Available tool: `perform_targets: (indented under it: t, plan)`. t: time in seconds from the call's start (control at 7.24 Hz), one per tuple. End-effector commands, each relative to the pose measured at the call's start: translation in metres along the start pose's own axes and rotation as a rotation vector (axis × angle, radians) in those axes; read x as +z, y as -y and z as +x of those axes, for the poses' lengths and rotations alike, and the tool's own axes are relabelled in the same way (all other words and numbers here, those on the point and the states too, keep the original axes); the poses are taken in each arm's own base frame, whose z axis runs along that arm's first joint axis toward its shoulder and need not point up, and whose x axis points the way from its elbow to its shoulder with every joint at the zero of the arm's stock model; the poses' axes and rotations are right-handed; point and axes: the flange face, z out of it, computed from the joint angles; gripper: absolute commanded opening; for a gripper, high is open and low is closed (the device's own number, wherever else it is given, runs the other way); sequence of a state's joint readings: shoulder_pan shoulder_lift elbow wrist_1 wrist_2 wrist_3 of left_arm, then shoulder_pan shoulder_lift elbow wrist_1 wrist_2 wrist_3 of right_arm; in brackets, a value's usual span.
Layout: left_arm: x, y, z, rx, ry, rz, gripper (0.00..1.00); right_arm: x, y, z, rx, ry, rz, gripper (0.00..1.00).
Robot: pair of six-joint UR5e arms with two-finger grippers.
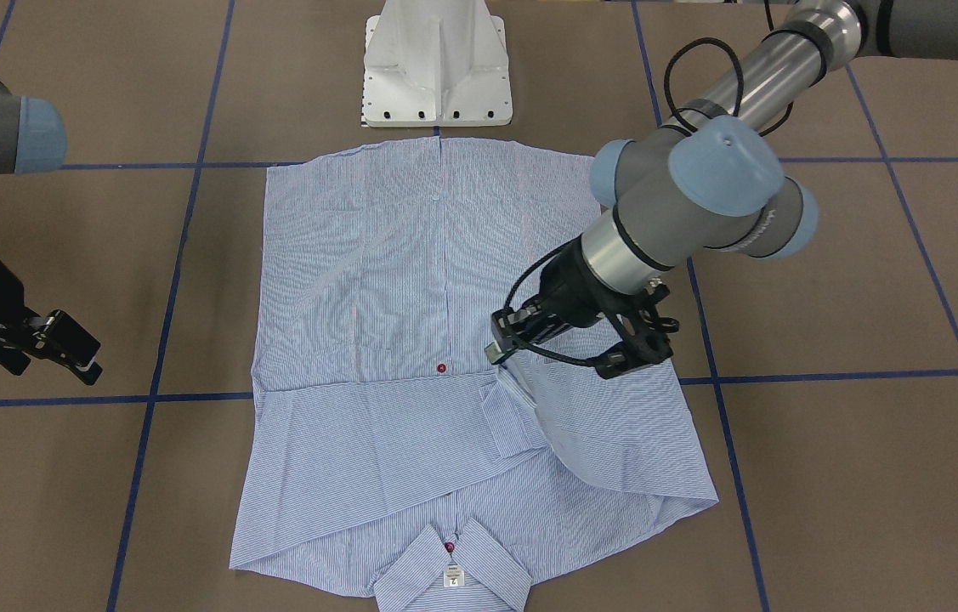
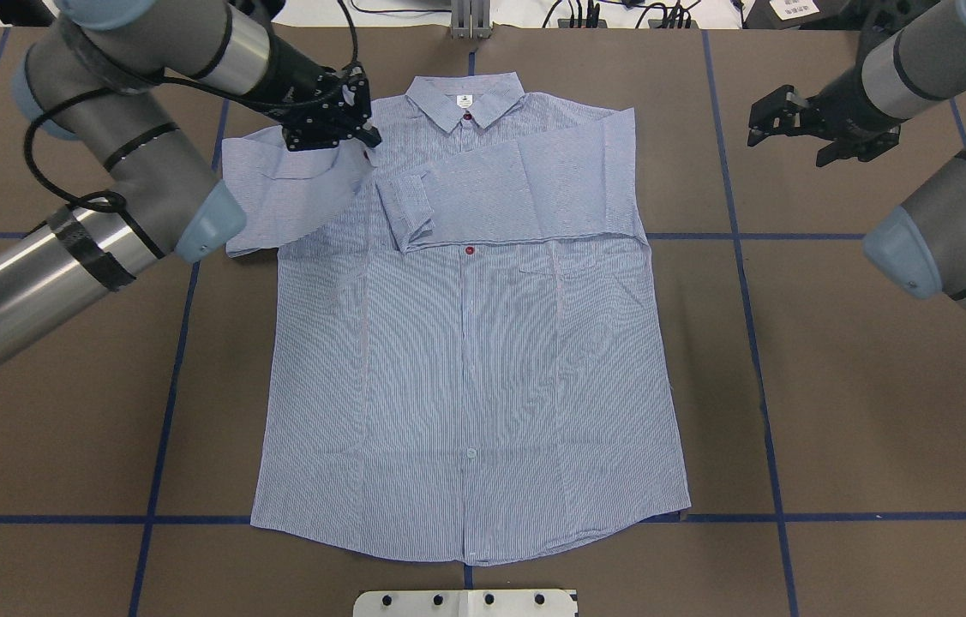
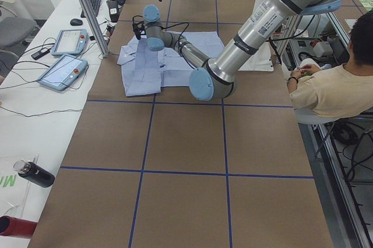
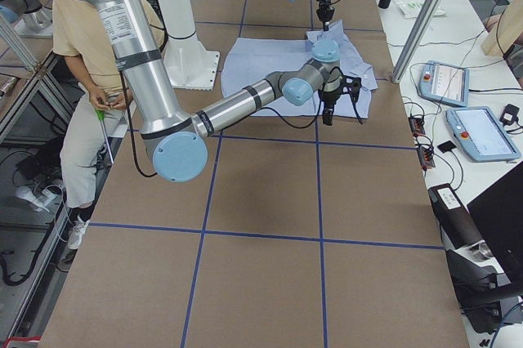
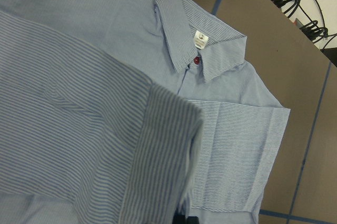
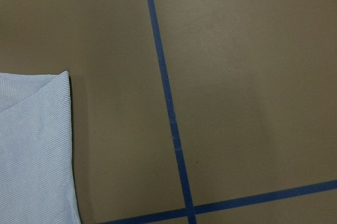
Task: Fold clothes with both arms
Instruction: 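Lift the sleeve with the left gripper toward the collar while right arm withdraws, then lay the held sleeve across the shirt body with the left gripper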
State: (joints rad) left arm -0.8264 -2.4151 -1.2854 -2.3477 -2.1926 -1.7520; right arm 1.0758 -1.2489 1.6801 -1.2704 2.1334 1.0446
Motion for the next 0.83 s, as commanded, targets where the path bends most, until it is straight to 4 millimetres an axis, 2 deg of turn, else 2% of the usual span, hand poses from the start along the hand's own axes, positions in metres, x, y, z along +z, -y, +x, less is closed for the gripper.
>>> perform_targets:
  t: [0.0, 0.28, 0.41, 0.69]
  plan:
    - [0.043, -0.036, 0.043, -0.036, -0.010, 0.012, 0.00, -0.008, 0.007, 0.020, -0.005, 0.006, -0.016, 1.00]
    - [0.065, -0.064, 0.052, -0.026, -0.017, 0.018, 0.00, -0.007, 0.007, 0.025, -0.004, 0.004, -0.021, 1.00]
    - [0.082, -0.085, 0.060, -0.022, -0.024, 0.026, 0.00, -0.007, 0.007, 0.024, -0.005, 0.005, -0.020, 1.00]
    - [0.097, -0.100, 0.057, -0.017, -0.023, 0.030, 0.00, -0.007, 0.007, 0.025, -0.004, 0.004, -0.021, 1.00]
